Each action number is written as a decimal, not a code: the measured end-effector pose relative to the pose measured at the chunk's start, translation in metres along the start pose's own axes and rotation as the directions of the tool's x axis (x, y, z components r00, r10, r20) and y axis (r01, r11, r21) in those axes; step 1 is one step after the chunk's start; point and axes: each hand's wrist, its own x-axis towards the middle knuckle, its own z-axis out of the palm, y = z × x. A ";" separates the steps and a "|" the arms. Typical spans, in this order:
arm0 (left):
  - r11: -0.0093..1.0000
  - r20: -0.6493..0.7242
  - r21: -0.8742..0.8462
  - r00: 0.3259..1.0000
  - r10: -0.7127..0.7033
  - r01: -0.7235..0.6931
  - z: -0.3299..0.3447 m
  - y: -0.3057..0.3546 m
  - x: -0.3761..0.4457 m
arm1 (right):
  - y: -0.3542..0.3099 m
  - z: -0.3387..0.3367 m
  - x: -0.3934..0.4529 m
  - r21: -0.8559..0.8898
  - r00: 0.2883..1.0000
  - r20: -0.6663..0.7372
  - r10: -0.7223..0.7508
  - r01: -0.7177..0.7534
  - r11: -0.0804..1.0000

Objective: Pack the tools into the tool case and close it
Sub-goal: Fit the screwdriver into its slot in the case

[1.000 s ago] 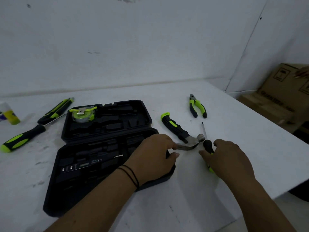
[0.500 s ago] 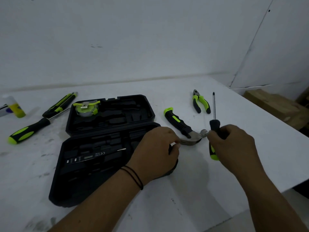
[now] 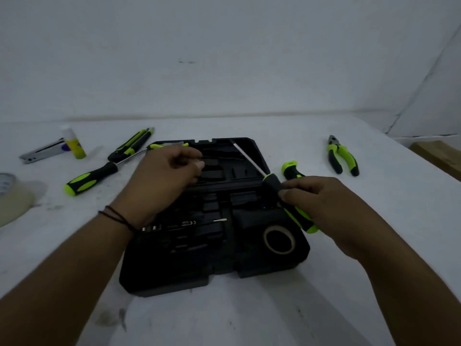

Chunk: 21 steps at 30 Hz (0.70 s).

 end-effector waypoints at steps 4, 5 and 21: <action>0.996 0.031 0.087 1.000 0.000 -0.003 -0.025 -0.010 0.006 | -0.008 0.015 0.017 -0.061 0.988 0.145 -0.042 0.052 0.997; 0.998 0.037 0.060 0.999 -0.012 0.010 -0.029 -0.011 0.006 | -0.010 0.017 0.021 -0.073 0.983 0.175 -0.049 0.063 0.995; 0.996 0.048 0.078 0.998 -0.042 0.038 -0.054 -0.029 0.005 | -0.022 0.015 0.070 -0.129 0.952 0.279 -0.127 0.168 0.977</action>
